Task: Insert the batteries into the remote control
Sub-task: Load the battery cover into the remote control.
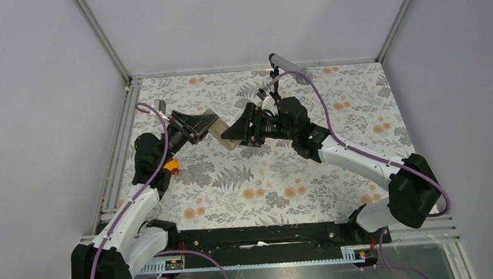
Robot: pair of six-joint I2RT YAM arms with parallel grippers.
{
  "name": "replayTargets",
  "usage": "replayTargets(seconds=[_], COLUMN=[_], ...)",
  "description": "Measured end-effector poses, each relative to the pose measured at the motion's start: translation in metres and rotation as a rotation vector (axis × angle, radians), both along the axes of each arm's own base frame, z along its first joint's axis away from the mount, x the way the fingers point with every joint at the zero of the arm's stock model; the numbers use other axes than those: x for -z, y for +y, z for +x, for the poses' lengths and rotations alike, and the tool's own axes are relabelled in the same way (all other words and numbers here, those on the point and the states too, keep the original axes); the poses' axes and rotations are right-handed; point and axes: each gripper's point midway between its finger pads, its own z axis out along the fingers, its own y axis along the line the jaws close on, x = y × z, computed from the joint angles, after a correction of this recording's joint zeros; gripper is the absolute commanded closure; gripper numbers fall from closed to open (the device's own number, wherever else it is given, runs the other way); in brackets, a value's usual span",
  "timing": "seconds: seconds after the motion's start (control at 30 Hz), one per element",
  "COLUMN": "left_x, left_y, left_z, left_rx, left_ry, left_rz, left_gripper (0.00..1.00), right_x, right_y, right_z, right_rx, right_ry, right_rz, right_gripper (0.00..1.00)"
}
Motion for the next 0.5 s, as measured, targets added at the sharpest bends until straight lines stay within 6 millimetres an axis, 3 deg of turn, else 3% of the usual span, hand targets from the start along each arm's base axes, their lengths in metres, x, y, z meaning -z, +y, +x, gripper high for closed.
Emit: replayTargets(seconds=[0.3,0.5], left_x=[0.004,0.011], left_y=[0.007,0.01], left_z=[0.006,0.012], left_rx=[-0.029,-0.05], left_ry=[-0.023,-0.048], left_rz=[0.05,0.094], left_gripper=[1.0,1.0], right_x=[-0.003,-0.016], right_y=[-0.023,-0.047], right_z=[0.0,-0.009], right_rx=[0.096,0.161], right_ry=[0.027,0.014], right_rz=[-0.061,-0.044], right_gripper=[0.14,0.39])
